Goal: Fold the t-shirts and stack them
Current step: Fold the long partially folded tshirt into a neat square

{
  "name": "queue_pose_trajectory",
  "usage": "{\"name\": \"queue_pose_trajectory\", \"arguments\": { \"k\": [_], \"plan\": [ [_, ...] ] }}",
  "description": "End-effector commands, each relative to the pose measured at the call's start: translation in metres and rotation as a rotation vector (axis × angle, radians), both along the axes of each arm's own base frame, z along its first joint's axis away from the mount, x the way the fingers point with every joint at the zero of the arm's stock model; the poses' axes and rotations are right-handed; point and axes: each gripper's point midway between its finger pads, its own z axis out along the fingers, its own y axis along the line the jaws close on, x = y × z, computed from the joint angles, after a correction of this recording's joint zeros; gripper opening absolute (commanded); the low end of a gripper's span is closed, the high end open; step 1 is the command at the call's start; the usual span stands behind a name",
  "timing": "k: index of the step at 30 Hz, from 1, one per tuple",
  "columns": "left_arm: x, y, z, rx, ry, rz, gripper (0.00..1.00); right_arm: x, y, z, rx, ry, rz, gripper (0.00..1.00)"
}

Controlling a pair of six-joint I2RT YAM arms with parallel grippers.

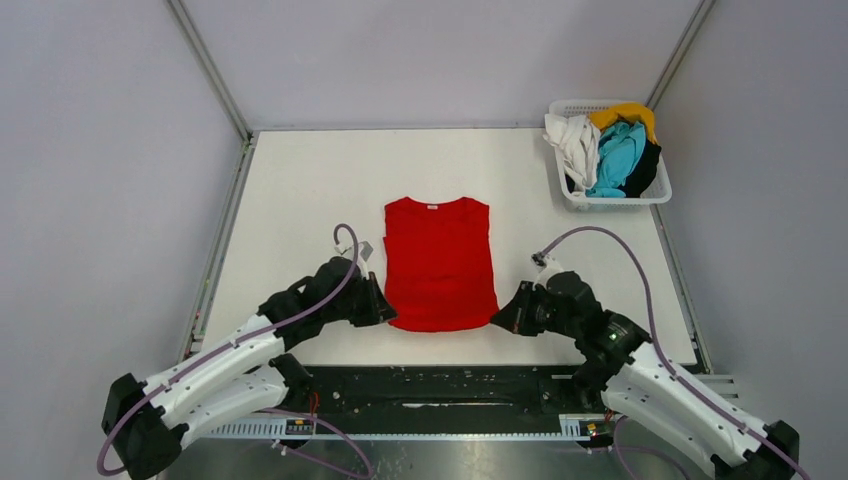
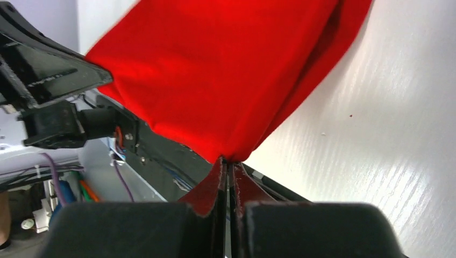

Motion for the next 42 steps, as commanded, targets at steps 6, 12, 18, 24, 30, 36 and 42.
{"name": "queue_pose_trajectory", "arguments": {
  "k": [6, 12, 18, 24, 30, 36, 42],
  "plan": [
    [0.039, -0.01, 0.067, -0.034, -0.143, 0.063, 0.0, 0.037, -0.001, 0.064, 0.018, -0.162, -0.12, 0.0],
    [0.101, 0.0, 0.088, -0.037, -0.175, 0.167, 0.0, 0.091, 0.001, 0.087, -0.076, -0.249, -0.226, 0.0],
    [0.162, 0.01, 0.083, -0.001, -0.165, 0.23, 0.0, 0.153, 0.006, 0.094, -0.055, -0.229, -0.26, 0.0],
    [0.221, 0.018, 0.066, 0.033, -0.125, 0.276, 0.0, 0.213, 0.011, 0.092, -0.046, -0.205, -0.263, 0.0],
    [0.269, 0.012, 0.032, 0.067, -0.051, 0.266, 0.0, 0.256, 0.015, 0.066, -0.072, -0.141, -0.281, 0.0],
    [0.318, 0.02, 0.015, 0.116, -0.047, 0.326, 0.32, 0.308, 0.008, 0.028, -0.131, -0.084, -0.347, 0.09],
    [0.349, 0.029, 0.029, 0.16, -0.035, 0.319, 0.89, 0.339, 0.007, 0.025, -0.116, -0.044, -0.356, 0.95]
  ]
}}
